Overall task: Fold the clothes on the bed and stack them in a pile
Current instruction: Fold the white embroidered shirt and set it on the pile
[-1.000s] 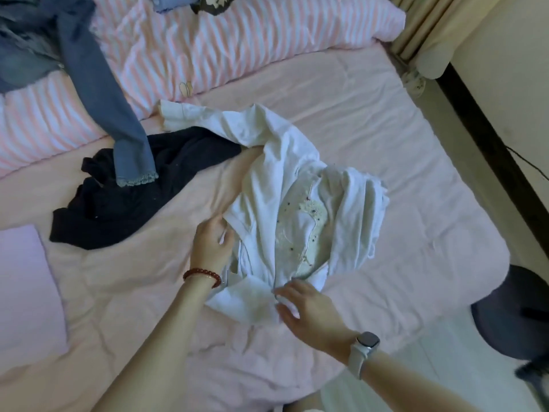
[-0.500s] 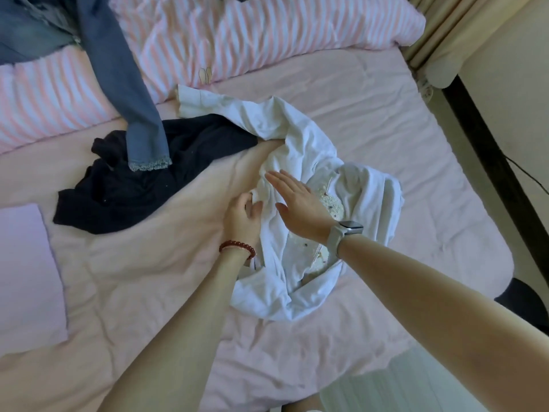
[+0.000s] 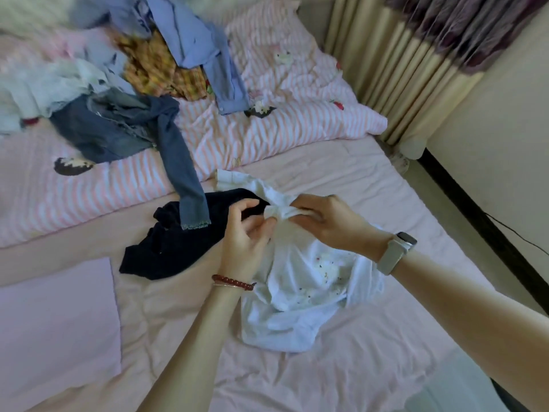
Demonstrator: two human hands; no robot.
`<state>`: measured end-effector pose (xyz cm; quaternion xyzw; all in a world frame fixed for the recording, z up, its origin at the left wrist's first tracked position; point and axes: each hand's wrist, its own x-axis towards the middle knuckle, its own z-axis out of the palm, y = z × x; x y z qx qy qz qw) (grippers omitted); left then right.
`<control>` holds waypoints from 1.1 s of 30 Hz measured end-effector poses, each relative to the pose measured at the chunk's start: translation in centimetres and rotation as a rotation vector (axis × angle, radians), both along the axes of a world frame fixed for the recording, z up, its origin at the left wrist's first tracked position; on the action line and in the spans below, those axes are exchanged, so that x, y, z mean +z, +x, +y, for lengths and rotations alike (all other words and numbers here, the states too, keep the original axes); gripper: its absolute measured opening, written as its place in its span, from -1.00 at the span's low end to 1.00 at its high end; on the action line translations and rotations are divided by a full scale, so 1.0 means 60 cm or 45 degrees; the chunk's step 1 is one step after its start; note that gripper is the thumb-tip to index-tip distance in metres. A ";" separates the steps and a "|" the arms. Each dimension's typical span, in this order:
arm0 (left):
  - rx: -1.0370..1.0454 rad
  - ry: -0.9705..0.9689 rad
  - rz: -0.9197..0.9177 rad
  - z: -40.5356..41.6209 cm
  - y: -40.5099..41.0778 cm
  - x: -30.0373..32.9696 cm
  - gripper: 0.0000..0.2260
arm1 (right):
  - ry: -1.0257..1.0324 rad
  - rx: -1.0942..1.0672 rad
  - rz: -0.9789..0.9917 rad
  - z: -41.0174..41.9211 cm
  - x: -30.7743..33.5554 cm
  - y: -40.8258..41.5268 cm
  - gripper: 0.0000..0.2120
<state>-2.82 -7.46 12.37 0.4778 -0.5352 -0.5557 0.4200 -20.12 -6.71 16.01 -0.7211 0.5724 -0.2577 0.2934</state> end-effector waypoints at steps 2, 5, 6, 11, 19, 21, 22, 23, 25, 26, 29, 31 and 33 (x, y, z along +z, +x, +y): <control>-0.257 0.067 -0.008 0.010 -0.003 0.030 -0.75 | -0.053 -0.074 -0.053 0.021 0.061 0.001 -0.92; -0.557 0.000 -0.451 0.048 -0.006 0.046 -0.64 | -0.207 -0.200 -0.146 0.065 0.145 -0.005 -0.93; -0.583 -0.015 -0.611 0.064 -0.005 0.047 -0.64 | -0.267 -0.254 -0.178 0.082 0.170 -0.010 -0.93; -0.431 -0.165 -0.875 0.146 0.008 0.090 -0.84 | -0.519 -0.517 -0.265 0.174 0.282 -0.049 -0.82; 0.310 -0.893 -0.874 0.281 0.018 0.315 -0.82 | -0.794 -0.754 -0.335 0.374 0.426 -0.108 -0.75; 0.415 -0.978 -0.871 0.331 0.019 0.360 -0.85 | -0.831 -0.756 -0.370 0.433 0.444 -0.123 -0.79; 0.453 -1.010 -0.854 0.361 0.017 0.380 -0.85 | -0.848 -0.749 -0.390 0.466 0.453 -0.129 -0.82; 0.493 -1.047 -0.823 0.390 0.015 0.399 -0.85 | -0.860 -0.739 -0.402 0.497 0.464 -0.135 -0.84; 0.597 -1.116 -0.748 0.458 0.008 0.443 -0.85 | -0.899 -0.705 -0.396 0.566 0.490 -0.144 -0.87; 0.656 -1.133 -0.709 0.489 0.005 0.468 -0.86 | -0.929 -0.696 -0.391 0.597 0.504 -0.147 -0.86; 0.835 -1.204 -0.558 0.564 0.000 0.542 -0.86 | -1.023 -0.707 -0.338 0.670 0.550 -0.153 -0.79; 0.871 -1.265 -0.442 0.605 0.003 0.584 -0.87 | -1.076 -0.742 -0.271 0.704 0.575 -0.157 -0.84; 0.833 -1.248 -0.369 0.637 0.016 0.615 -0.90 | -1.130 -0.766 -0.193 0.729 0.591 -0.158 -0.83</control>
